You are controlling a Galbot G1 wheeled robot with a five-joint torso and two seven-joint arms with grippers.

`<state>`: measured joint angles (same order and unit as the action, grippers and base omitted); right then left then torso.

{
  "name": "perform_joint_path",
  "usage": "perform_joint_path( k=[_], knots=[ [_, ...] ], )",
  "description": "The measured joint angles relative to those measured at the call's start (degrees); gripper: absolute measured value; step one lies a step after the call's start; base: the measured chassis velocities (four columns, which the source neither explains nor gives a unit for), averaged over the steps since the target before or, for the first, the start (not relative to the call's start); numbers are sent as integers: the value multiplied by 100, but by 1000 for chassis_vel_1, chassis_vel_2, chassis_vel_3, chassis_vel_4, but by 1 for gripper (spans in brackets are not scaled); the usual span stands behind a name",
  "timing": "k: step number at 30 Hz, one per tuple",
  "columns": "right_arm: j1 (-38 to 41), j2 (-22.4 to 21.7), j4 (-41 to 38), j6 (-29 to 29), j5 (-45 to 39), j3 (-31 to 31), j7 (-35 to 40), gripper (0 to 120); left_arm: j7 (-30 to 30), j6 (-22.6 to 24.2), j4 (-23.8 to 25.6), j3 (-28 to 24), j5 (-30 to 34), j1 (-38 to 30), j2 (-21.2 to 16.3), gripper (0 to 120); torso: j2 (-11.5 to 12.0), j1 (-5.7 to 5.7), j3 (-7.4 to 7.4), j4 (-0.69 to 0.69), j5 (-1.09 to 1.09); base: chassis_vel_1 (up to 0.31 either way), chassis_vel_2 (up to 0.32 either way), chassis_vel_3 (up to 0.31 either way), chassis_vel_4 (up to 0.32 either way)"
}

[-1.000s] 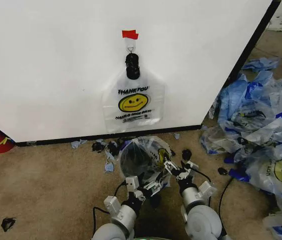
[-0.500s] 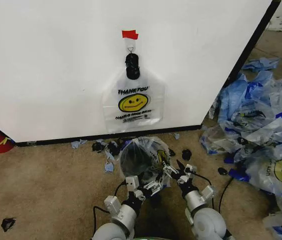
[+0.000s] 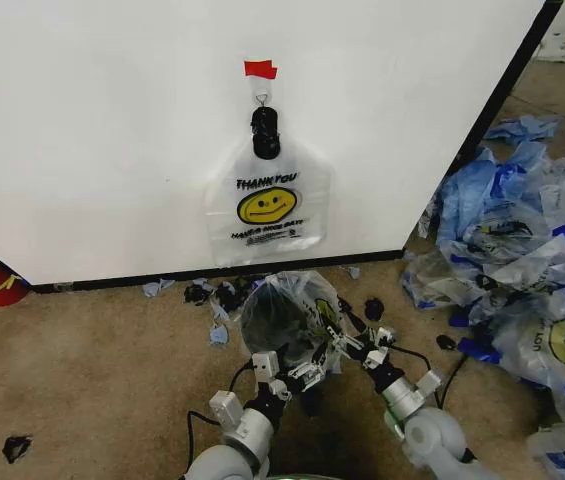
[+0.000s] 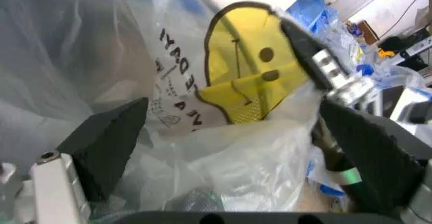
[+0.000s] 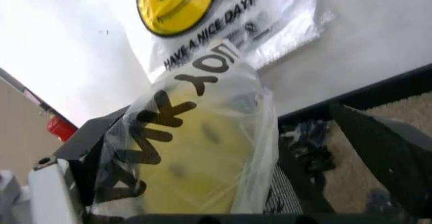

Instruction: Pick up the garbage bag from the wall and place it over the trash bin.

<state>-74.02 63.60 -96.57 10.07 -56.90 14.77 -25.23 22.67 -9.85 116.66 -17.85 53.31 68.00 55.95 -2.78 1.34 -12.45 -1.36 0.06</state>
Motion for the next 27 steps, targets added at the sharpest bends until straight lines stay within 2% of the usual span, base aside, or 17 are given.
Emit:
perform_joint_path(
  k=[10, 13, 17, 20, 24, 27],
  knots=[
    [-104, -107, -2, -182, 49, 3, -34, 100, 47, 3, 10, 131, -15, 66, -9, 100, 0, 0, 0, 0, 0, 0, 0, 0, 0],
    [-155, -82, 85, -268, 26, -21, -288, 100, 49, 3, 10, 139, -40, 83, -32, 100, 0, 0, 0, 0, -2, 0, 0, 0, 0],
    [-103, -91, 286, -301, 31, 58, -1050, 100, 65, 8, 17, 135, -45, 58, -34, 100, 0, 0, 0, 0, 0, 0, 0, 0, 0],
    [52, -137, 575, -95, 118, 102, -1395, 100, 80, 14, 34, 135, -44, 49, -46, 100, 0, 0, 0, 1, -1, 0, 0, 0, 0],
    [101, -188, 736, 10, 53, 133, -1399, 100, 81, 15, 52, 162, -56, 93, -61, 100, 0, 0, 0, 1, -1, 0, 0, 0, 0],
    [71, -219, 710, -115, -478, 116, -1419, 100, 80, 14, 51, 183, -75, 127, -81, 100, 0, 0, 0, -1, 0, 0, 0, 0, 0]
  ],
)
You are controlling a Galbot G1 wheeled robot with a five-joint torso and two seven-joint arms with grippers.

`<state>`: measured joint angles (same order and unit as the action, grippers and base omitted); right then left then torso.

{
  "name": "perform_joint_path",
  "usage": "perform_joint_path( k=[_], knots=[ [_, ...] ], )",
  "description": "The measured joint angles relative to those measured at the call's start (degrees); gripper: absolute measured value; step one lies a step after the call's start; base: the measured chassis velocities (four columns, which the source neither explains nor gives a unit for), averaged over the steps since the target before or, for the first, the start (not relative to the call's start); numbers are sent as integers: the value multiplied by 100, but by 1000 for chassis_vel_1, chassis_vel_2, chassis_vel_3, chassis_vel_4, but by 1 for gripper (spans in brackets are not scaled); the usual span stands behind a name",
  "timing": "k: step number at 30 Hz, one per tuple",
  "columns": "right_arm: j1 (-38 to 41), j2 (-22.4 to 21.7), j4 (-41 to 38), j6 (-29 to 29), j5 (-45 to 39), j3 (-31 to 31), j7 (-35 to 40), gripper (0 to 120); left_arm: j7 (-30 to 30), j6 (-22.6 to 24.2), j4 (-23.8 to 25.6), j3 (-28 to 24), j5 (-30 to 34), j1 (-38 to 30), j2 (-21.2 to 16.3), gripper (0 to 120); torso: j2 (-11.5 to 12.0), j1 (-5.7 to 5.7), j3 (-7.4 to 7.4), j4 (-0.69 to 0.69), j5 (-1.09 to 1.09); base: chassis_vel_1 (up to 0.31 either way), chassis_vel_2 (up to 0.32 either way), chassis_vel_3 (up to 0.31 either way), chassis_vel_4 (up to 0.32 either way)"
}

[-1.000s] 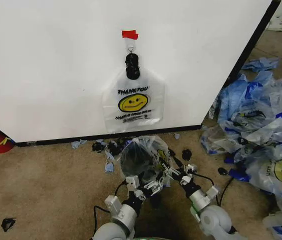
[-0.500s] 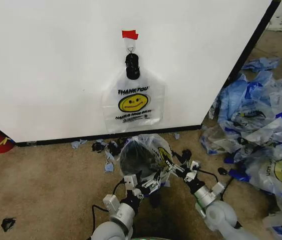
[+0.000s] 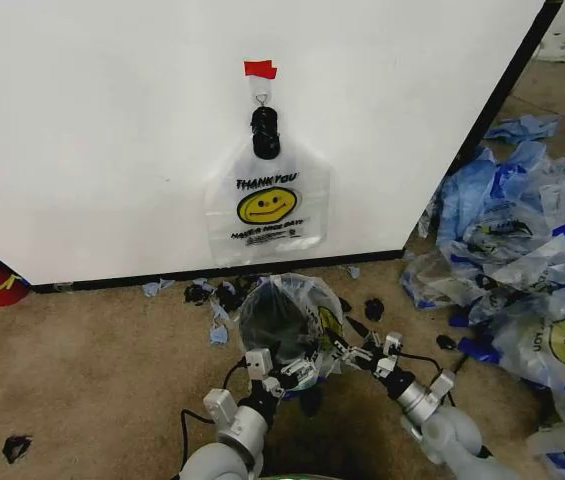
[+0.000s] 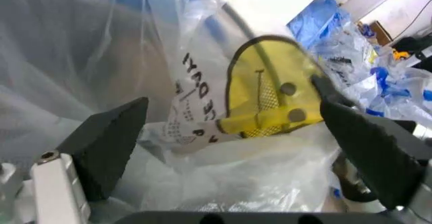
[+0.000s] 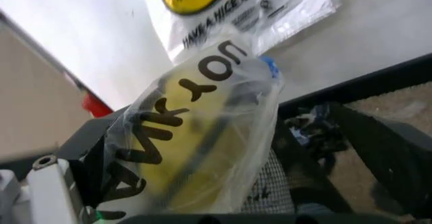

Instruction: Pick up the garbage bag from the wall and place it over the trash bin.

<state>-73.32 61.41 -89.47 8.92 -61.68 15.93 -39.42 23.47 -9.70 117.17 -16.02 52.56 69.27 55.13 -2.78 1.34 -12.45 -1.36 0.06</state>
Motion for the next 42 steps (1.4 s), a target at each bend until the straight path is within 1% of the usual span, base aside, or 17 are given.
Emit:
perform_joint_path(
  k=[2, 4, 8, 12, 13, 17, 18, 22, 24, 27, 31, 37, 42],
  knots=[
    [21, 12, 28, -62, -182, -4, -186, 100, 0, 0, -4, -4, -5, -7, -9, 100, 0, 0, 0, 1, 0, 0, 0, 0, 0],
    [88, 55, 123, -69, -288, -4, -543, 100, 13, 0, -6, -11, -5, -34, -9, 100, 0, 0, 0, 1, -1, 0, 0, 0, 0],
    [159, 107, 180, -32, -446, -4, -827, 100, 29, 3, -3, -11, -5, -48, -9, 100, 0, 0, 0, 1, 0, 0, 0, 0, 0],
    [202, 130, 238, -14, -489, 14, -913, 100, 31, 4, 12, 9, -4, -31, -20, 100, 0, 0, 0, 1, 0, 0, 0, 0, 0],
    [212, 132, 272, -6, -490, 22, -894, 100, 31, 4, 16, 24, -4, -24, -26, 100, 0, 0, 0, 1, 0, 0, 0, 0, 0],
    [210, 144, 309, -5, -522, -36, -332, 100, 27, 1, 34, 73, -10, 19, -38, 100, 0, 0, 0, 2, -1, 0, 0, 0, 0],
    [214, 134, 348, -6, -503, -60, -290, 100, 20, 1, 36, 65, -11, 20, -51, 100, 0, 0, 0, 2, -1, 0, 0, 0, 0],
    [201, 41, 416, -9, -429, -104, -291, 100, 20, 8, 35, -1, 41, -85, -31, 100, 0, 0, 0, 2, -1, 0, 0, 0, 0],
    [170, -45, 392, -31, -419, -123, -269, 100, 57, 47, 46, -90, 110, -249, -7, 100, 0, 0, -1, -1, 1, 0, 0, 0, 0],
    [143, -99, 327, -54, -408, -140, -256, 100, 100, 79, 88, -144, 181, -412, 15, 100, 1, 0, -1, 0, 0, 0, 0, 0, 0],
    [160, -111, 187, -81, -336, -226, -147, 100, 110, 113, 257, -148, 302, -605, 35, 100, 0, 0, -1, 0, 0, 0, 0, 0, 0],
    [346, -71, 179, -86, -280, -361, 48, 100, 84, 133, 510, -75, 269, -353, -95, 100, 0, 0, 0, 3, 0, 0, 0, 0, 0],
    [448, -55, 194, -119, -263, -397, 136, 100, -32, 130, 740, -7, 333, -87, -120, 100, 0, 0, 0, 2, 0, 0, 0, 0, 0]
  ],
)
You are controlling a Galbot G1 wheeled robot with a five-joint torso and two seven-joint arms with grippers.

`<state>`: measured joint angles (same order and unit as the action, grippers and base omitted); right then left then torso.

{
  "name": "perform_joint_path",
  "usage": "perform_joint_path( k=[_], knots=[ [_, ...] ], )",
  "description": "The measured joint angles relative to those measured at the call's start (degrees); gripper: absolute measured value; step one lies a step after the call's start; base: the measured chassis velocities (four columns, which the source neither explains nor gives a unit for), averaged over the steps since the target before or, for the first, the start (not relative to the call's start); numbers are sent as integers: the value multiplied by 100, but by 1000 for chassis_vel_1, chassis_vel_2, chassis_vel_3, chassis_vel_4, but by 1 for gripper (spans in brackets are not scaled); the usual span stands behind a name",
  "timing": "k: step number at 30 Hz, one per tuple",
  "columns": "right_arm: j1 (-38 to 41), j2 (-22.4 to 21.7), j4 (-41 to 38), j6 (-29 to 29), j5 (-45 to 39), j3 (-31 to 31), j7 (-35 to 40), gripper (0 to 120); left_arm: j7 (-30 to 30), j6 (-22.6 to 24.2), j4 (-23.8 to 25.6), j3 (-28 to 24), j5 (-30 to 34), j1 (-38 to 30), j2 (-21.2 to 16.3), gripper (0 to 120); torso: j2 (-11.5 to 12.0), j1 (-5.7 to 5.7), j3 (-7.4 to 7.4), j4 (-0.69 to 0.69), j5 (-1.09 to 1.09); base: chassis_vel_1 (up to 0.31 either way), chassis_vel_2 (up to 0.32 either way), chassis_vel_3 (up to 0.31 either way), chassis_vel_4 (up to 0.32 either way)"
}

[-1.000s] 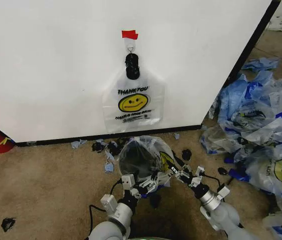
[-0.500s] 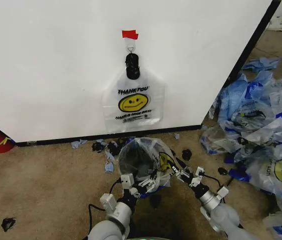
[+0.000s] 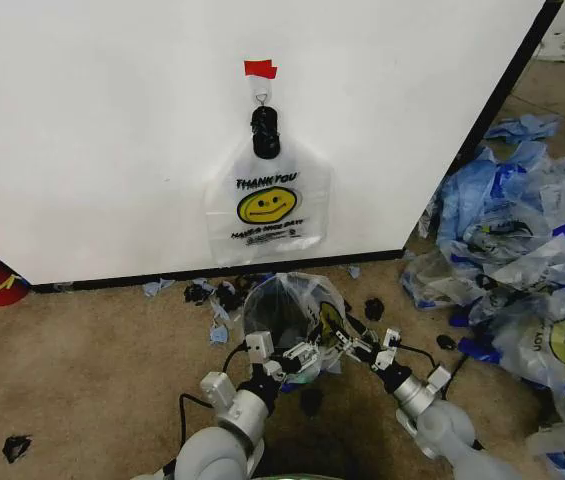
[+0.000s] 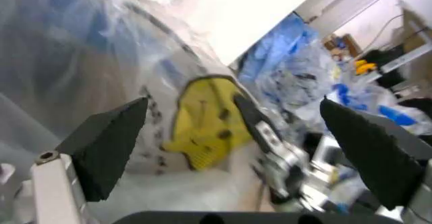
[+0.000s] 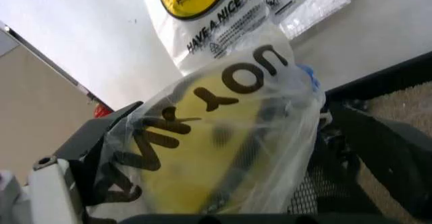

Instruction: Pick up the garbage bag from the wall and place it over the trash bin.

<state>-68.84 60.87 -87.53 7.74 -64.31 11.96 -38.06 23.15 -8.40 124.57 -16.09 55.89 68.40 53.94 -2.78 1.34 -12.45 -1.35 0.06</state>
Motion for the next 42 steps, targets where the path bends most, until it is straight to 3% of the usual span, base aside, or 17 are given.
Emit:
perform_joint_path(
  k=[6, 10, 14, 30, 42],
  knots=[
    [-32, 50, 53, 7, 75, -2, 32, 100, -247, -39, 93, -213, 137, 149, 118, 100, 0, 0, 0, 0, 0, 0, 0, 0, 0],
    [-170, 151, 54, 50, 184, 31, 26, 100, -393, -91, -161, -633, 237, -95, 374, 100, 0, 0, 0, -1, -1, 0, 0, 0, 0],
    [-225, 172, 17, 74, 234, 62, 28, 100, -363, -89, -230, -700, 334, -260, 450, 100, 0, 0, 0, -2, 0, 0, 0, 0, 0],
    [-273, 89, -143, 152, 241, 132, 79, 100, -161, -81, -735, -834, 342, -660, 318, 100, 0, 0, 0, -1, 0, 0, 0, 0, 0],
    [-171, 40, -28, 191, 182, 135, 91, 100, -132, -102, -846, -895, 279, -708, 297, 100, -2, 0, 1, -1, 0, 0, 0, 0, 0]
  ],
)
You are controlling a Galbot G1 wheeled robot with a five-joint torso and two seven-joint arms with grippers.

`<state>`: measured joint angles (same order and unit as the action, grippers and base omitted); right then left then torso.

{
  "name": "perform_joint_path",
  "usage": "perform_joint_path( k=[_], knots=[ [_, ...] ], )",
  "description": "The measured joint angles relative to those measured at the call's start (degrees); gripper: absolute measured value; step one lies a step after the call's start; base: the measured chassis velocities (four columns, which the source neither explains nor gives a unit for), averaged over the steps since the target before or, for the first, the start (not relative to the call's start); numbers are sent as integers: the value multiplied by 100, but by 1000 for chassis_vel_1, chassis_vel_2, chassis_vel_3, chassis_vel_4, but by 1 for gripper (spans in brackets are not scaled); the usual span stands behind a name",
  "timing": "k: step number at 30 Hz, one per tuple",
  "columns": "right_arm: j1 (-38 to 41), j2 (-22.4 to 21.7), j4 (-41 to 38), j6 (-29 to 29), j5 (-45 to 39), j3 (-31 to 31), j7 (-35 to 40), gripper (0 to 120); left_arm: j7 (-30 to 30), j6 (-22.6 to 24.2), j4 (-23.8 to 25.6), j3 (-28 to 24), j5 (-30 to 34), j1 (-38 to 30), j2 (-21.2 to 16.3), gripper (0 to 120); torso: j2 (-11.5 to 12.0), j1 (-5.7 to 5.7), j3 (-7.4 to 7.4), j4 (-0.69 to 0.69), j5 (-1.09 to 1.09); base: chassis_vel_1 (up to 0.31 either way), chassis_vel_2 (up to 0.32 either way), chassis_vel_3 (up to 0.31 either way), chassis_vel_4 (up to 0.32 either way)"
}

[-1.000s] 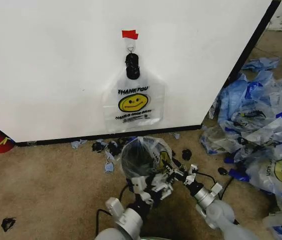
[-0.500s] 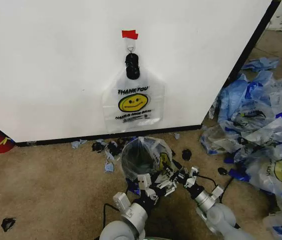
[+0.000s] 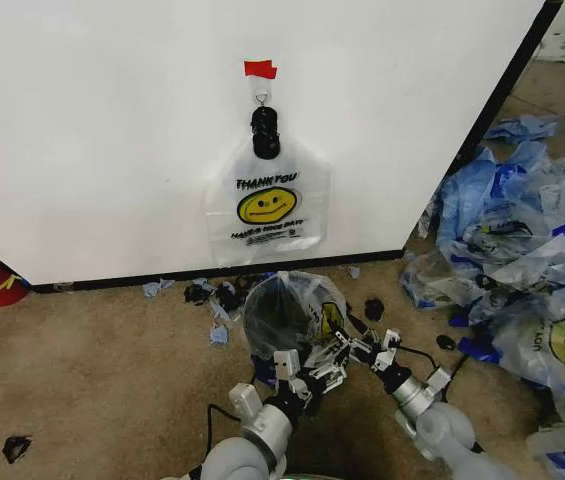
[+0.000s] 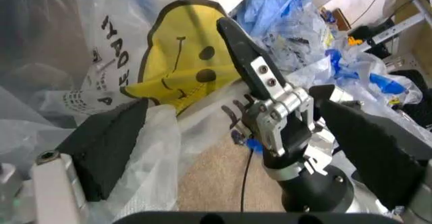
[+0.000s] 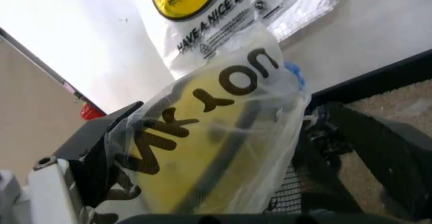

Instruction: Pick up the garbage bag from the wall and place it over the trash bin.

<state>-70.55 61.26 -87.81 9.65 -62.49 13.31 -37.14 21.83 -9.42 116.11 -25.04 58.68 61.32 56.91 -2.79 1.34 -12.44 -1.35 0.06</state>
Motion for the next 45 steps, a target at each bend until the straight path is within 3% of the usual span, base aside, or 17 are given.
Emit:
perform_joint_path(
  k=[8, 18, 30, 39, 45],
  knots=[
    [44, -2, 72, -5, -147, 16, -49, 100, 33, -21, -69, -40, -19, -72, 21, 100, 0, 0, 0, 0, 0, 0, 0, 0, 0],
    [273, 5, 269, -57, -675, 115, -987, 100, 120, -10, -64, -79, 0, -238, -20, 100, 1, 0, -1, -1, 0, 0, 0, 0, 0],
    [97, -334, -598, 14, -776, 337, -719, 100, 130, -4, 174, 77, -28, -65, -139, 100, 1, 0, -1, 0, 0, 0, 0, 0, 0],
    [-2, -337, -752, 130, -621, 491, -680, 100, 78, -3, 402, 239, -128, 218, -162, 100, 1, 0, -1, 0, 0, 0, 0, 0, 0],
    [-69, -282, -886, 503, 174, 941, -160, 100, 65, 15, 736, 590, -255, 198, -372, 100, 1, 0, -1, 0, 0, 0, 0, 0, 0]
  ],
)
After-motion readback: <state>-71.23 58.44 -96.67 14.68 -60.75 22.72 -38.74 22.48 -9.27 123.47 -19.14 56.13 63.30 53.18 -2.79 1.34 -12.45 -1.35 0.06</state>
